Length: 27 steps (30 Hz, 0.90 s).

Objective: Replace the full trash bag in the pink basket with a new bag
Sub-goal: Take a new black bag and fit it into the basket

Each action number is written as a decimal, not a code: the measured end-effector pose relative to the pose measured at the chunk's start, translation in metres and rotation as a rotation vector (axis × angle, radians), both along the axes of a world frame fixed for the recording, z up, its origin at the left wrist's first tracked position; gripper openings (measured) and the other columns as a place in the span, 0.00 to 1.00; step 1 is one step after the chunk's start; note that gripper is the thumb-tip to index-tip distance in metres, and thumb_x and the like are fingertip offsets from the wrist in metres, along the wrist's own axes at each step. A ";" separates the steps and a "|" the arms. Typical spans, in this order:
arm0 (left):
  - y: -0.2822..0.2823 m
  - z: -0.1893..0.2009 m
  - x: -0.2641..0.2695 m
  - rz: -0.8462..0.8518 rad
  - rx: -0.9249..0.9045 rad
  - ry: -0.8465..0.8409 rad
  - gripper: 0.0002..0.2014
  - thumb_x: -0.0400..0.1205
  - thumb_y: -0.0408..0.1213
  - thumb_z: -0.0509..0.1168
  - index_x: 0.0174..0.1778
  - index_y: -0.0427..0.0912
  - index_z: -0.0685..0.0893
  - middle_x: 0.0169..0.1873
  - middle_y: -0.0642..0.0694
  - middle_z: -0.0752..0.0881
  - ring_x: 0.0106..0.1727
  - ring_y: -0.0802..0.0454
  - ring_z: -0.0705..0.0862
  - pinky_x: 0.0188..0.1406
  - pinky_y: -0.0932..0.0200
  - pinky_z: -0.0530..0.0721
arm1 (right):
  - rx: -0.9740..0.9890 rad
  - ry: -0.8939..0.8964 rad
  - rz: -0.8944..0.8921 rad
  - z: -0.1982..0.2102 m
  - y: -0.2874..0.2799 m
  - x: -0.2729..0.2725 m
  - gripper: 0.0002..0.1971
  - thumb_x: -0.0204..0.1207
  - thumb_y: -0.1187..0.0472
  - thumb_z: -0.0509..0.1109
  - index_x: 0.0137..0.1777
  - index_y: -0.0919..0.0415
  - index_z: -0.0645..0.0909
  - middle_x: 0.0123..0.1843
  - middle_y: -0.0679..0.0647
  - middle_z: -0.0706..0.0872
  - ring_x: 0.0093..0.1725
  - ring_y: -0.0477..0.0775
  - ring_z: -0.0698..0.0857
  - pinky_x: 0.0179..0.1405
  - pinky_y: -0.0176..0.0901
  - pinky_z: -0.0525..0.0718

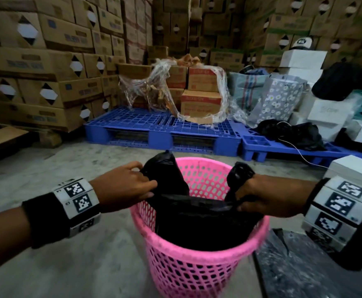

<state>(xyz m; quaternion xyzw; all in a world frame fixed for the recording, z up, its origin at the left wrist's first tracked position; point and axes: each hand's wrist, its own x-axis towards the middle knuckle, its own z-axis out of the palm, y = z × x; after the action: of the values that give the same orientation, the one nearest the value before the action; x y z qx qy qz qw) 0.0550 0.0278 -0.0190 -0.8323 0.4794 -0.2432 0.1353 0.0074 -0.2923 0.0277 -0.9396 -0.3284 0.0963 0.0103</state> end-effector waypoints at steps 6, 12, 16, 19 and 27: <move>0.021 -0.006 -0.039 0.053 -0.182 0.156 0.11 0.80 0.48 0.54 0.42 0.53 0.82 0.36 0.54 0.89 0.40 0.53 0.84 0.52 0.55 0.68 | -0.078 -0.065 0.000 0.001 -0.020 -0.033 0.10 0.78 0.50 0.64 0.40 0.52 0.82 0.32 0.39 0.77 0.33 0.41 0.75 0.33 0.36 0.72; 0.039 -0.036 -0.079 0.115 -0.241 0.215 0.24 0.84 0.54 0.46 0.41 0.53 0.88 0.41 0.58 0.91 0.46 0.61 0.79 0.52 0.54 0.64 | -0.058 0.001 0.071 -0.031 -0.038 -0.055 0.14 0.76 0.46 0.64 0.37 0.55 0.81 0.33 0.46 0.83 0.31 0.40 0.75 0.32 0.35 0.70; 0.049 -0.058 -0.089 0.163 -0.436 0.349 0.21 0.82 0.57 0.49 0.43 0.56 0.87 0.42 0.63 0.92 0.45 0.65 0.84 0.51 0.57 0.64 | 0.071 0.008 0.125 -0.059 -0.050 -0.057 0.17 0.75 0.44 0.60 0.34 0.54 0.78 0.32 0.48 0.84 0.33 0.42 0.78 0.31 0.29 0.67; 0.046 -0.069 -0.094 0.108 -0.327 0.264 0.13 0.80 0.49 0.58 0.40 0.54 0.88 0.37 0.61 0.91 0.46 0.62 0.81 0.48 0.55 0.66 | 0.154 0.053 0.119 -0.075 -0.055 -0.058 0.12 0.75 0.49 0.64 0.33 0.53 0.77 0.29 0.42 0.81 0.30 0.36 0.76 0.30 0.27 0.68; 0.041 -0.063 -0.073 0.410 -1.140 0.951 0.07 0.77 0.26 0.67 0.41 0.41 0.88 0.31 0.52 0.93 0.31 0.60 0.87 0.29 0.70 0.82 | 0.340 0.203 -0.179 -0.077 -0.074 -0.033 0.20 0.70 0.41 0.69 0.30 0.57 0.84 0.29 0.57 0.86 0.28 0.40 0.77 0.31 0.38 0.78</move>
<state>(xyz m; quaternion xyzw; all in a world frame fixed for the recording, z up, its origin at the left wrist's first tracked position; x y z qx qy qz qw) -0.0184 0.0684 -0.0821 -0.8606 0.1229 -0.0388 -0.4927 -0.0254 -0.3660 -0.0493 -0.9352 -0.2524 0.1323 0.2101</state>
